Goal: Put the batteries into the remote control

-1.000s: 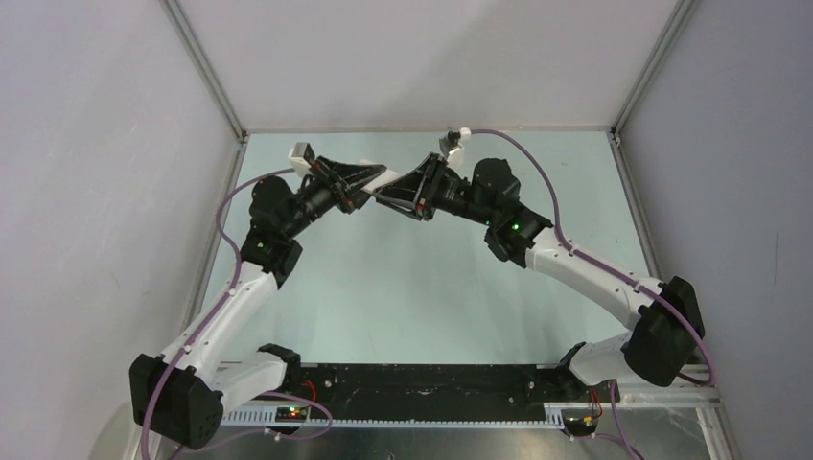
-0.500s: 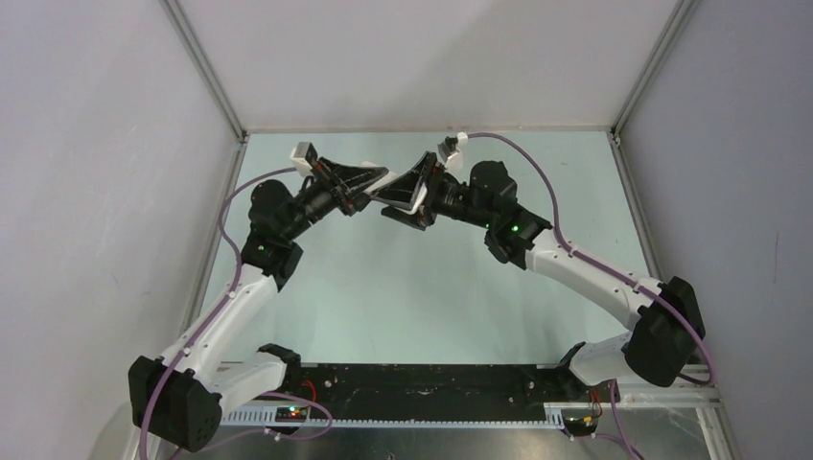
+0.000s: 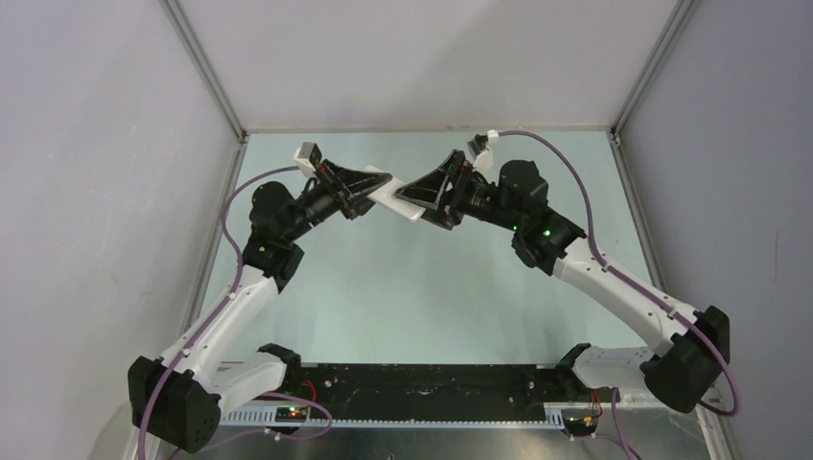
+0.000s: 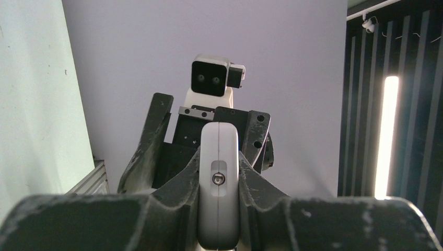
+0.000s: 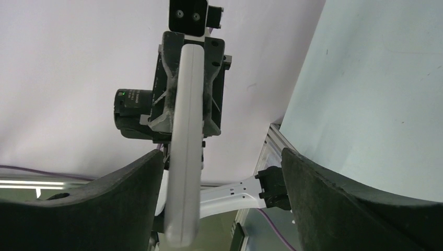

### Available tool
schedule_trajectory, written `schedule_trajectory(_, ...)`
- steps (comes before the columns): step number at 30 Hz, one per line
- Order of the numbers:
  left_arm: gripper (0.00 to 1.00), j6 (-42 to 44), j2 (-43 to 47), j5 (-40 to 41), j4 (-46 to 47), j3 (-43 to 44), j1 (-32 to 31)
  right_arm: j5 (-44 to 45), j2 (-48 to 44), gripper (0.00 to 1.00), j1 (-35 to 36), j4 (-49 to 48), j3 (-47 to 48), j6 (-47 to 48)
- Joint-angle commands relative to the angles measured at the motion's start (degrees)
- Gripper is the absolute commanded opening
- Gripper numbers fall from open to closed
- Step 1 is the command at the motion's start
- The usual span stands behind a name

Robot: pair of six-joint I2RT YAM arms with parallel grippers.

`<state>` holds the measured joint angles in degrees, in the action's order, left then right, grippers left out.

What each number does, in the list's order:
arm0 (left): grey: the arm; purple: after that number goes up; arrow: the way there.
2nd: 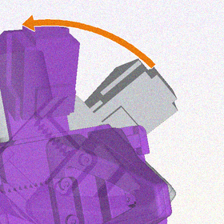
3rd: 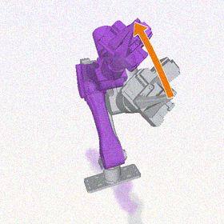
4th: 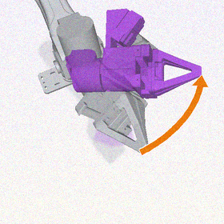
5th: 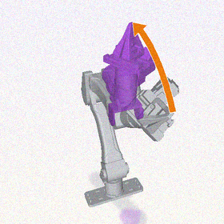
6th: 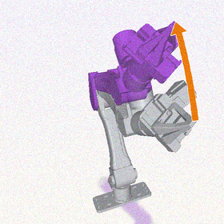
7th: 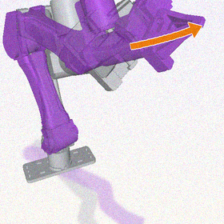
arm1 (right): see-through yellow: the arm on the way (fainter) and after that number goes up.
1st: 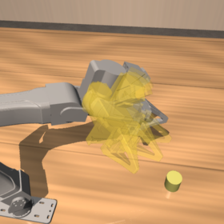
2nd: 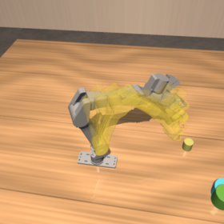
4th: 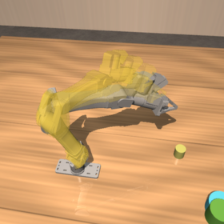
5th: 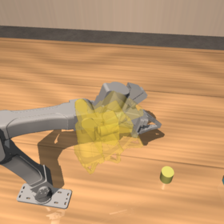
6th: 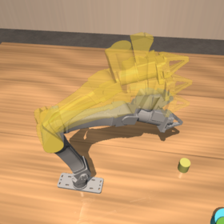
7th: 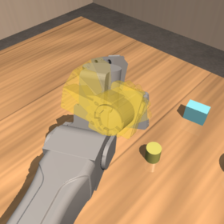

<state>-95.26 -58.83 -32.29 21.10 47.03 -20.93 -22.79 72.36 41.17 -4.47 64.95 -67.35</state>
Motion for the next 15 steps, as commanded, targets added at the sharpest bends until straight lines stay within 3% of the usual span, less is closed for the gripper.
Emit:
schedule_trajectory(1, 0.0, 2.7, 1.2, -1.5, 2.1, -0.1, 0.2, 0.5, -3.9, 0.86, -0.7, 1.4, -1.2, 1.3)
schedule_trajectory(10, 0.0, 2.1, 2.2, -0.7, 1.7, 0.0, 0.2, 1.5, -7.1, 0.8, -1.4, 2.3, -5.6, 0.4)
schedule_trajectory(15, 0.0, 1.2, 2.7, -0.9, 1.6, 0.7, 0.2, 2.9, -5.7, 0.67, -1.3, 2.8, -6.9, 0.0)
